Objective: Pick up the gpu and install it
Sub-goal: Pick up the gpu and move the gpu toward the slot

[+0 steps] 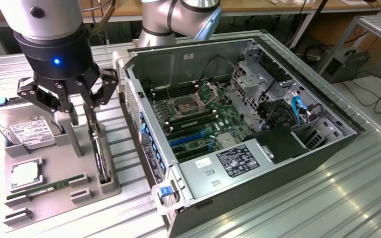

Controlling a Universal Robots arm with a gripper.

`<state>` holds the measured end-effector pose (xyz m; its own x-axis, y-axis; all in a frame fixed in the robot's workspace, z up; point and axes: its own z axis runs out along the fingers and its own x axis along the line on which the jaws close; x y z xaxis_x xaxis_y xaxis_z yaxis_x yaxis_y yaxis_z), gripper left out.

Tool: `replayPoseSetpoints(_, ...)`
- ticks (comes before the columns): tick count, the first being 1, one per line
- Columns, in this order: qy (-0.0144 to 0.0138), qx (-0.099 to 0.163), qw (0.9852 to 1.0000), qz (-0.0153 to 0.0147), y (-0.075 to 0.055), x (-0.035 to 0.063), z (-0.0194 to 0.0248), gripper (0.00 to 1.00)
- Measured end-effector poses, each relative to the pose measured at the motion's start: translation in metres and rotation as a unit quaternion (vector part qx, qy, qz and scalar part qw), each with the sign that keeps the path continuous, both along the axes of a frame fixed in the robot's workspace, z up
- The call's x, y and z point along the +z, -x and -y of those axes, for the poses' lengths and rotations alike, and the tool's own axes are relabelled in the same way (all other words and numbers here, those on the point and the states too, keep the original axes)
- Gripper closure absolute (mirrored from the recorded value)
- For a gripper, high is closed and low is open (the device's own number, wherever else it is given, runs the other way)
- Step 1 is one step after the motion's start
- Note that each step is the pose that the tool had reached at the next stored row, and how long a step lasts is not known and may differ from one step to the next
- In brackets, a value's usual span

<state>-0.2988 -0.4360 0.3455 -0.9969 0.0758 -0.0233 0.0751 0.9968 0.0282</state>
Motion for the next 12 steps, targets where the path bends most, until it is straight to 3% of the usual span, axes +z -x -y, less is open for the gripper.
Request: replayPoseSetpoints(12, 0.0, 0.0, 1.0, 0.0, -0.001, -0.0246, 0.0021, 0.64)
